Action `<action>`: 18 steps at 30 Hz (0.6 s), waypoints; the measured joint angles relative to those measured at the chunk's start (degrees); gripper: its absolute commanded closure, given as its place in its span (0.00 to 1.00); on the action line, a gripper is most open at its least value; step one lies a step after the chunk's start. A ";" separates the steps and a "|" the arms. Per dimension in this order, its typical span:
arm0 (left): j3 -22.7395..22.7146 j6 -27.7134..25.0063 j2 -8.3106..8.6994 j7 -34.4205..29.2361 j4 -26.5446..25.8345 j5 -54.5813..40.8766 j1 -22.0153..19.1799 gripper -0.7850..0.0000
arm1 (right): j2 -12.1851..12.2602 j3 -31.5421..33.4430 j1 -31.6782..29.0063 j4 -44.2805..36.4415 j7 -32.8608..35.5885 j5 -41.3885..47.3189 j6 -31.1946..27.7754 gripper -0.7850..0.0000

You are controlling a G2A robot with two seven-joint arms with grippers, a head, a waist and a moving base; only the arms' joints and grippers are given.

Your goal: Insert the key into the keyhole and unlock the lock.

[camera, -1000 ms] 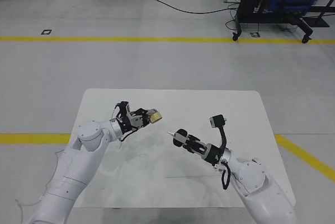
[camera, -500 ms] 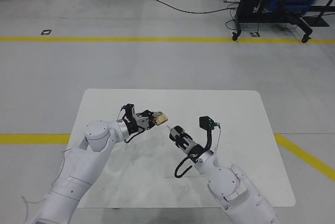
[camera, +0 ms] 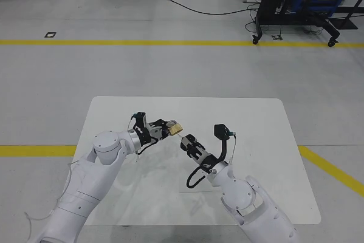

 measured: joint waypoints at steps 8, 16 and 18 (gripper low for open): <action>-0.23 -0.57 -0.06 -0.14 -0.04 0.20 0.21 1.00 | -0.42 0.57 0.68 1.36 -1.00 1.29 -0.19 1.00; -0.35 -1.10 -0.11 -0.26 -0.19 0.80 0.39 1.00 | -0.89 0.41 1.35 2.58 -1.07 2.67 -0.66 1.00; -0.36 -0.98 -0.13 -0.31 -0.22 0.87 0.41 1.00 | -0.99 0.40 1.47 2.75 -1.11 2.84 -0.76 1.00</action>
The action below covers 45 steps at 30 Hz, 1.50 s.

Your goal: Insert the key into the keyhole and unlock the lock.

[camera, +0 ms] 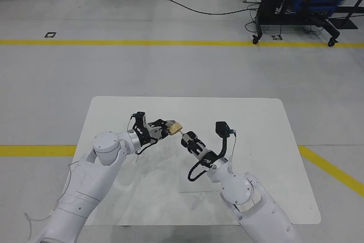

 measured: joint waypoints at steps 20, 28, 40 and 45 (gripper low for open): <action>-0.91 -1.26 -0.10 0.82 -1.11 0.60 0.80 1.00 | -0.45 0.90 -0.12 0.80 2.66 2.98 -2.18 1.00; -1.15 -1.73 -0.11 0.64 -1.47 1.13 0.98 1.00 | -0.72 1.41 0.05 1.50 3.42 5.84 -3.66 1.00; -1.22 -3.03 -0.13 1.20 -2.23 3.11 1.34 1.00 | -1.09 1.61 1.04 2.53 4.02 7.55 -3.91 1.00; -1.23 -3.24 -0.17 1.25 -2.37 3.55 1.44 1.00 | -1.30 1.31 1.70 2.98 4.34 8.06 -3.83 1.00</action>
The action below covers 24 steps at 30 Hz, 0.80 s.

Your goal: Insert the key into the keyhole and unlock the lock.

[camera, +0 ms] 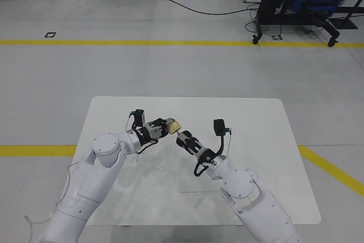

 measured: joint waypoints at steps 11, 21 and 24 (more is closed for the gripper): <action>0.00 -0.29 -0.07 -0.66 0.00 0.62 0.00 1.00 | -0.47 -0.73 1.60 1.09 -1.80 -2.03 1.55 1.00; -0.03 -0.11 -0.16 -0.68 0.02 0.97 -0.05 1.00 | -0.76 -0.66 1.66 1.09 -2.70 -2.73 2.01 0.34; -0.10 -0.06 -0.19 -0.68 0.11 0.86 -0.08 1.00 | -0.82 -0.59 1.54 0.99 -2.78 -2.89 2.02 0.33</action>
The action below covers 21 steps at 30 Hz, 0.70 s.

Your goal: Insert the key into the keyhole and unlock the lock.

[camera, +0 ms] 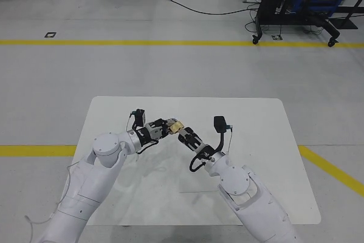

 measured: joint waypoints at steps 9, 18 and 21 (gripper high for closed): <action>-0.13 -0.04 -0.05 0.37 -0.03 0.52 0.02 1.00 | -0.02 0.87 -1.05 -1.20 -0.25 -0.19 -0.59 0.00; -0.42 6.10 -0.47 -2.46 3.01 -6.46 -0.70 1.00 | 1.62 7.87 -8.73 -11.38 0.13 -4.83 -8.82 0.12; -0.26 8.98 -0.84 -4.63 4.84 -11.25 -1.26 1.00 | 2.23 9.92 -12.12 -16.35 3.02 -4.25 -13.59 0.88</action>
